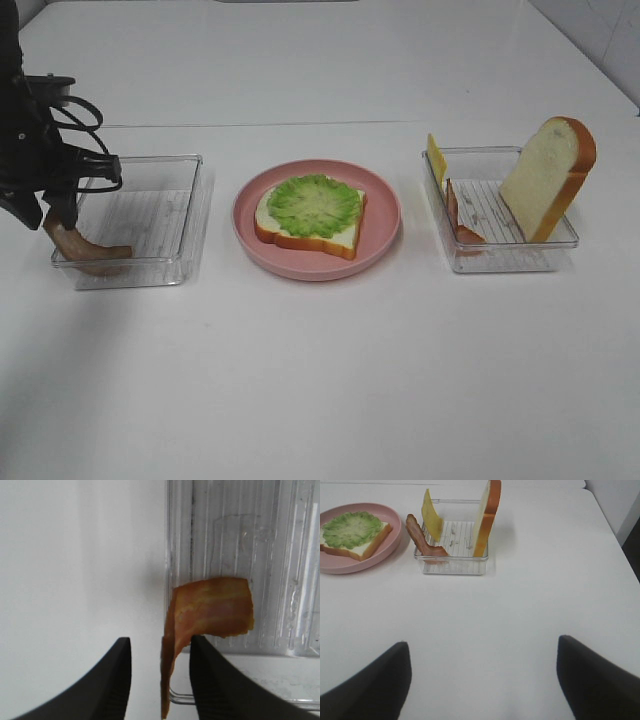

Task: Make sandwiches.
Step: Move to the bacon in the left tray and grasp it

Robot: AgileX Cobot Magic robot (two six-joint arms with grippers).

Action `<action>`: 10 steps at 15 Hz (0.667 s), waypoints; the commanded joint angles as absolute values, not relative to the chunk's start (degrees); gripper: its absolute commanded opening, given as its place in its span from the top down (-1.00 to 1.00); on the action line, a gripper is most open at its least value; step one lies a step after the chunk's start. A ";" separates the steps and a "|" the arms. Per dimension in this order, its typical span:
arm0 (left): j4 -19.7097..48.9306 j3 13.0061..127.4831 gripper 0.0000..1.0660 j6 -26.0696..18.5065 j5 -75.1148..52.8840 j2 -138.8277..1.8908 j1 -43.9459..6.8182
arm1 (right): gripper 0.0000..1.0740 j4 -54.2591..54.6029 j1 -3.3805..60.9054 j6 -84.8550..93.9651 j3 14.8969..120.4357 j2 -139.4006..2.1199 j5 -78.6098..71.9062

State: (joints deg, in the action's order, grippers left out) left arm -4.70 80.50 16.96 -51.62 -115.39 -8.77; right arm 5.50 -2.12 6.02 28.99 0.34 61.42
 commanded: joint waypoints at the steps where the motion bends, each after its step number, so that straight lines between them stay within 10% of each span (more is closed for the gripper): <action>1: -4.30 80.56 0.29 17.13 -53.06 -116.43 -8.71 | -0.42 5.56 -2.58 6.42 28.99 1.09 60.91; 5: -4.30 80.56 0.36 17.13 -52.54 -116.60 -8.71 | -0.42 5.56 -2.58 6.42 28.99 1.09 60.91; 10: -4.30 80.56 1.00 17.13 -52.54 -116.48 -8.71 | -0.42 5.56 -2.58 6.42 28.99 1.09 60.91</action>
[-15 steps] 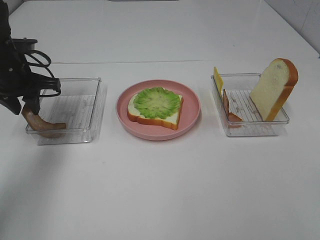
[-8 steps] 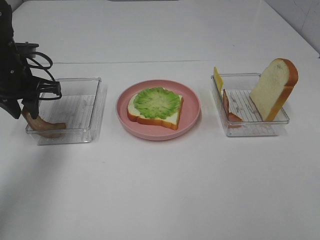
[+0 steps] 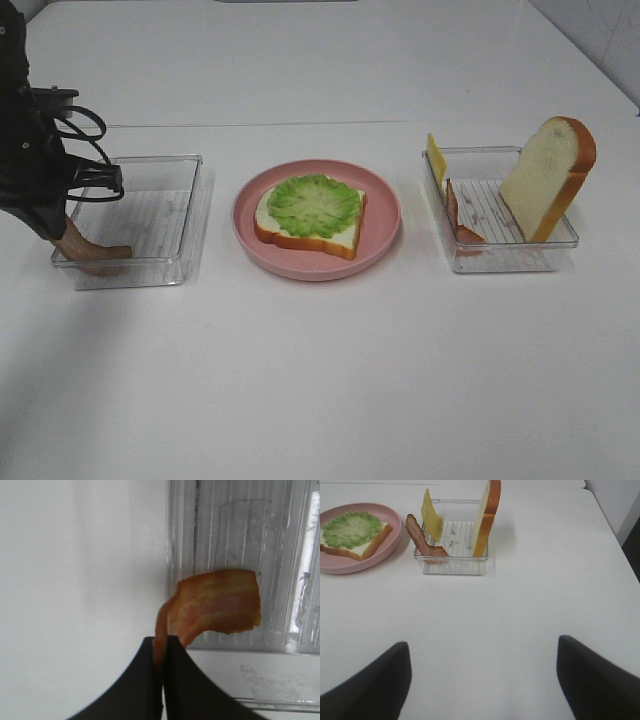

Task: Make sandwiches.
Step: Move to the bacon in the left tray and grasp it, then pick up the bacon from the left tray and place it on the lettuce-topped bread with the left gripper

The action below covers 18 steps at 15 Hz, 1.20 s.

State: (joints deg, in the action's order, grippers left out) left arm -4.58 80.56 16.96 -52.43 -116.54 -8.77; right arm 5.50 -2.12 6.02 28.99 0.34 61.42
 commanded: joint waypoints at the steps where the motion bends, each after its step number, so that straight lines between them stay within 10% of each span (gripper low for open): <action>1: -4.30 80.56 1.00 17.13 -52.54 -116.43 -8.71 | -0.42 5.56 -2.58 6.42 28.99 1.09 60.91; 11: 1.15 80.56 1.00 11.57 -49.22 -112.07 -8.71 | -0.42 5.56 -2.58 6.42 28.99 1.09 60.91; 18: 32.09 80.56 1.00 -6.88 -41.20 -111.67 -8.71 | -0.42 5.56 -2.58 6.42 28.99 1.09 60.91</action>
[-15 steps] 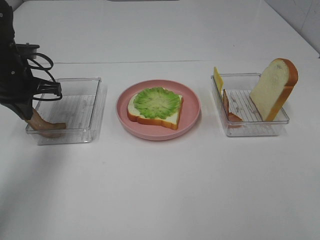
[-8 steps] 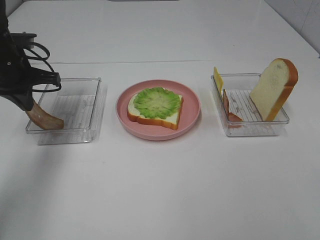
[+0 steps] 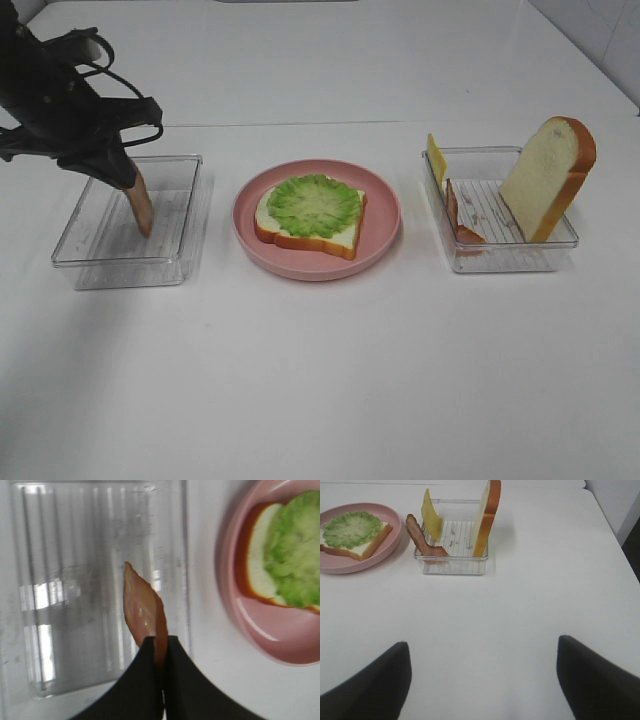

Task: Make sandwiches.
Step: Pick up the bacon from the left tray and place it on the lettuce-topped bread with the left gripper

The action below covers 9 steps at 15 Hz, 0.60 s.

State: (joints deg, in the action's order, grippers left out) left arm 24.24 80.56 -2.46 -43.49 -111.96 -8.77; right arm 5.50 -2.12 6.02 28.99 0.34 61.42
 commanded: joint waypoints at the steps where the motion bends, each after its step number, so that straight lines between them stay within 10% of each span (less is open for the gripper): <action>1: 35.35 80.56 1.00 -8.77 -40.62 -111.67 -8.77 | -0.42 5.56 -2.58 6.42 28.99 1.09 60.91; 4: 63.31 81.02 1.00 -25.84 -39.88 -113.10 -9.63 | -0.42 5.56 -2.58 6.42 28.99 1.09 60.91; 9: 79.13 89.21 1.00 -33.69 -46.47 -121.47 -14.21 | -0.42 5.56 -2.58 6.42 28.99 1.09 60.91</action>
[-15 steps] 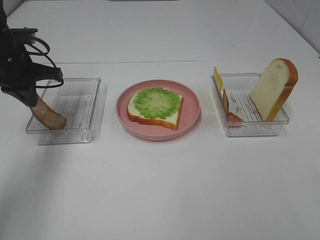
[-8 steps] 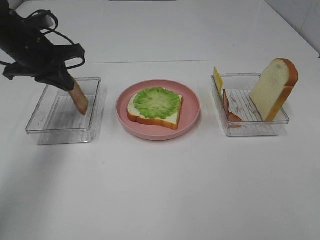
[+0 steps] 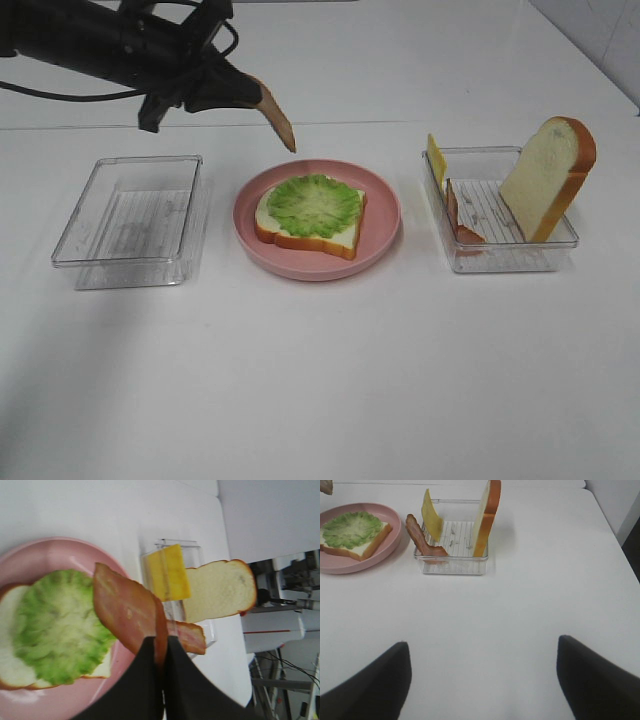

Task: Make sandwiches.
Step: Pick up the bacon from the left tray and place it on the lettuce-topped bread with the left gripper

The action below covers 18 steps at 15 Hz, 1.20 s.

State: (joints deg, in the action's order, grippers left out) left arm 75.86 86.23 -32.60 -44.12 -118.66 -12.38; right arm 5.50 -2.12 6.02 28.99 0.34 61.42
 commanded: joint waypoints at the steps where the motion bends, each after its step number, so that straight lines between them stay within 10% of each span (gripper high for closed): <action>1: 79.24 92.36 1.00 -33.58 -47.78 -123.82 -15.64 | -0.42 5.56 -2.58 6.42 28.99 1.09 60.91; 6: 76.26 101.41 1.00 -26.93 -47.96 -134.01 -18.91 | -0.42 5.56 -2.58 6.42 28.99 1.09 60.91; 11: 56.55 101.41 0.96 -15.01 -47.44 -135.33 -17.48 | -0.42 5.50 -2.58 6.42 28.99 1.09 60.91; 18: 50.76 104.91 -0.30 -13.46 -51.45 -134.99 -16.16 | -0.42 5.50 -2.58 6.42 28.99 1.09 60.91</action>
State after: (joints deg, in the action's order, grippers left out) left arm 51.51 103.13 -13.92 -48.76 -135.50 -16.96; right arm 5.50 -2.12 6.02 28.99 0.34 61.42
